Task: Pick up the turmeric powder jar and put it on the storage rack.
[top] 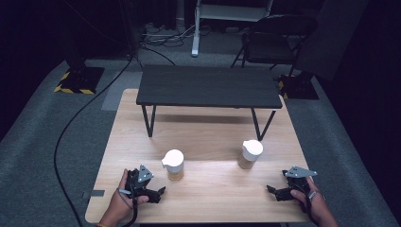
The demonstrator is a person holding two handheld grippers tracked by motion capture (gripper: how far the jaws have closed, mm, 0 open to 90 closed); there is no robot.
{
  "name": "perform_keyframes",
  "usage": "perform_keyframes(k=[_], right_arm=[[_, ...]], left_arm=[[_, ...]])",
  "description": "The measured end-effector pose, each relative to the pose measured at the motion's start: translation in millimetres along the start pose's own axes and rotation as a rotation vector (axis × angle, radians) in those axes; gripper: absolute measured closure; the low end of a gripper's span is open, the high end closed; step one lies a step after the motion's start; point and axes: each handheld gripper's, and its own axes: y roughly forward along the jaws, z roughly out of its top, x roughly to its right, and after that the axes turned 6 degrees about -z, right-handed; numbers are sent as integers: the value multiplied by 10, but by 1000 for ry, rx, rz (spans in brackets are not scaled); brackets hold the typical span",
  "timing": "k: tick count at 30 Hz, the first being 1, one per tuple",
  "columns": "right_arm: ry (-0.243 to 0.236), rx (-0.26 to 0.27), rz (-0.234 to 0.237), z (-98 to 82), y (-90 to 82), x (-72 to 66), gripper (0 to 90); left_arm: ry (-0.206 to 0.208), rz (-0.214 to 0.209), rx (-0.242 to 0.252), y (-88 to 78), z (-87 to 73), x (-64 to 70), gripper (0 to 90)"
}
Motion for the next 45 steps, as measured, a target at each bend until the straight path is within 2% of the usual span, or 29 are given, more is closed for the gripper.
perform_keyframes(k=[14, 17, 20, 26, 33, 45], right_arm=[[3, 1, -3, 2, 4, -4, 0], [3, 1, -3, 2, 4, -4, 0], [2, 1, -3, 2, 4, -4, 0], [3, 1, -3, 2, 4, -4, 0], [2, 1, -3, 2, 4, -4, 0], [3, 1, -3, 2, 4, -4, 0]], left_arm=[[-18, 20, 2, 16, 17, 34, 7], [-8, 32, -6, 15, 42, 70, 7], [-2, 21, -6, 5, 61, 77, 30], [-5, 16, 45, -53, 58, 119, 24], [12, 12, 102, -102, 91, 195, 22], [30, 26, 147, -170, 121, 269, 20]])
